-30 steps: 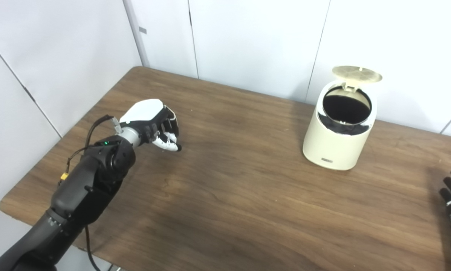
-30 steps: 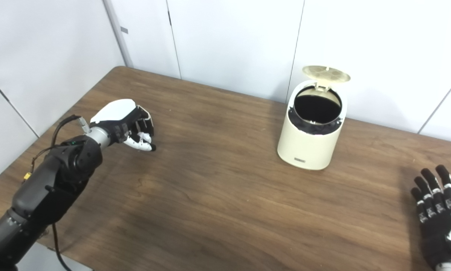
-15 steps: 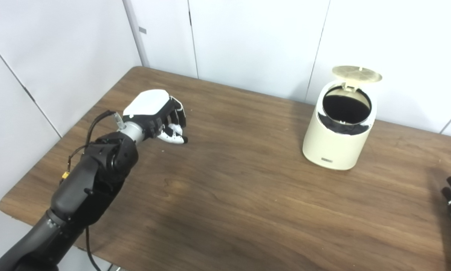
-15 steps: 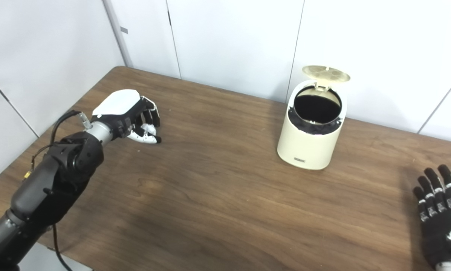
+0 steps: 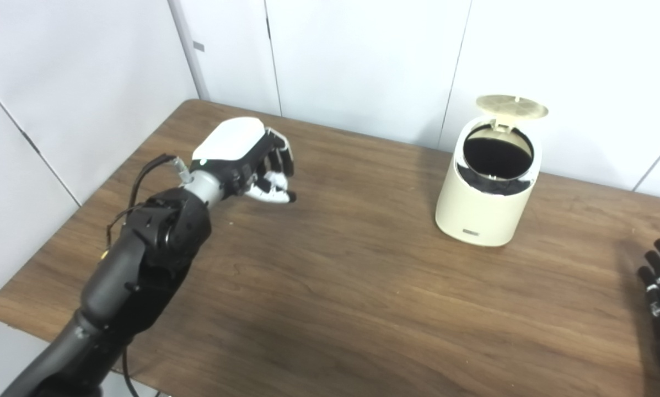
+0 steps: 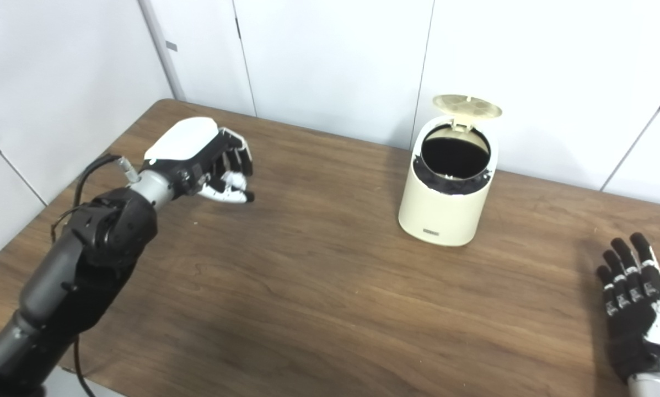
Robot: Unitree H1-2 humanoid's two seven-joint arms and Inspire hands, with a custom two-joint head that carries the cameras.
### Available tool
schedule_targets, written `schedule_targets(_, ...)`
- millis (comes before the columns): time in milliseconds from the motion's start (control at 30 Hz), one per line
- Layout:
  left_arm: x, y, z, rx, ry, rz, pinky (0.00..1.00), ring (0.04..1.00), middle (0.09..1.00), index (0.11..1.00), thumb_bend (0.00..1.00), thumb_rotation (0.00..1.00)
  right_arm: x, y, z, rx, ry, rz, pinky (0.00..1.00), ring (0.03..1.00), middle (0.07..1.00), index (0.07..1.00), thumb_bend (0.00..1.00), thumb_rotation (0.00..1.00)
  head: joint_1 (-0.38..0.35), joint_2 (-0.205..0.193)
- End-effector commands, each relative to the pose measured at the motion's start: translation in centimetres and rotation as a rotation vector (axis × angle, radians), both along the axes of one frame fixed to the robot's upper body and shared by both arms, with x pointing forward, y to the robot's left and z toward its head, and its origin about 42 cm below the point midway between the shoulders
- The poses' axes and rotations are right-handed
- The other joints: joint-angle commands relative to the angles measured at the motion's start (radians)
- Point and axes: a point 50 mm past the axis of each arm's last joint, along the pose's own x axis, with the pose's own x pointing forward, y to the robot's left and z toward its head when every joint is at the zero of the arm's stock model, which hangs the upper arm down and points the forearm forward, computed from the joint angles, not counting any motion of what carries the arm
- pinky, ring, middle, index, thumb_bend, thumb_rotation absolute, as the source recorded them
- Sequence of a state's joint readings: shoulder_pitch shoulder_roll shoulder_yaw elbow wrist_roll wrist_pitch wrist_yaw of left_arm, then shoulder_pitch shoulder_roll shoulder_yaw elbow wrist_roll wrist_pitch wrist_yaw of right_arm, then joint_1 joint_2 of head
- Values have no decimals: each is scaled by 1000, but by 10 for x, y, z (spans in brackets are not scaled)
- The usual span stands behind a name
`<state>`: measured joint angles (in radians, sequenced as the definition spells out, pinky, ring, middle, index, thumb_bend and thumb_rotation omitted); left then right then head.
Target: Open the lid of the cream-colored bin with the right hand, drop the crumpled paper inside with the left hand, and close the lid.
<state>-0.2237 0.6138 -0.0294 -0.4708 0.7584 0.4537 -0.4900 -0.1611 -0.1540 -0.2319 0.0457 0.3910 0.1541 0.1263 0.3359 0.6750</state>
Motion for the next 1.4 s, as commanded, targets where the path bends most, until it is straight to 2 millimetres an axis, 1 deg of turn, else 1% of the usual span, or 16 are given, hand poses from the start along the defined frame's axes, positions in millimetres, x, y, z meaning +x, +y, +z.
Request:
schedule_targets(0, 4, -3, 24, 15, -87, -8, 405, 402, 497, 494, 501, 0, 5, 2, 4, 10, -24, 11, 984, 951, 931, 941, 558, 1000, -17, -3)
schedule_targets(167, 12, -14, 30, 22, -110, -57, 429, 417, 508, 479, 502, 0, 6, 4, 1, 0, -26, 3, 973, 952, 928, 932, 573, 1000, -39, -2)
schedule_targets(267, 17, -24, 33, 25, -104, -60, 433, 418, 507, 480, 502, 0, 7, 5, 0, 12, -26, -3, 962, 948, 925, 928, 580, 997, -49, 0)
schedule_targets(400, 25, -37, 36, 34, -100, -74, 438, 407, 508, 488, 501, 0, 7, 6, -3, 19, -28, -4, 944, 941, 922, 915, 557, 1000, -78, -7)
schedule_targets(533, 31, -46, 36, 19, -105, -91, 381, 378, 481, 511, 499, 0, 8, 9, -3, 28, -30, -18, 951, 949, 933, 906, 575, 989, -91, -8)
schedule_targets(600, 34, -51, 37, 19, -111, -114, 379, 378, 486, 511, 498, 0, 8, 11, -2, 11, -33, -18, 955, 952, 937, 902, 576, 994, -103, -9)
schedule_targets(767, 40, -56, 40, 10, -114, -130, 377, 373, 461, 514, 498, 0, 9, 16, -4, 2, -38, -15, 969, 963, 949, 911, 558, 1000, -133, -16)
schedule_targets(867, 41, -57, 41, 6, -117, -136, 334, 357, 445, 518, 495, 0, 8, 20, -6, -1, -36, -14, 966, 958, 944, 900, 569, 1000, -167, -20)
schedule_targets(900, 41, -57, 41, 5, -119, -141, 372, 361, 464, 520, 496, 0, 7, 22, -7, -5, -35, -11, 968, 964, 947, 900, 575, 1000, -175, -21)
schedule_targets(1000, 43, -58, 44, 9, -125, -155, 385, 364, 474, 517, 497, 0, 6, 25, -8, -25, -39, 1, 969, 968, 950, 902, 571, 1000, -189, -23)
schedule_targets(1067, 44, -59, 45, 8, -127, -159, 380, 369, 481, 513, 498, 0, 6, 26, -9, -29, -42, 6, 962, 965, 950, 906, 567, 1000, -198, -26)
schedule_targets(1200, 46, -62, 47, 6, -141, -173, 364, 365, 472, 515, 497, 0, 6, 28, -11, -22, -46, 2, 982, 967, 958, 919, 560, 1000, -217, -30)
schedule_targets(1367, 48, -67, 51, 2, -159, -203, 351, 356, 455, 524, 495, 0, 6, 31, -11, -27, -41, -7, 973, 965, 959, 915, 552, 1000, -221, -35)
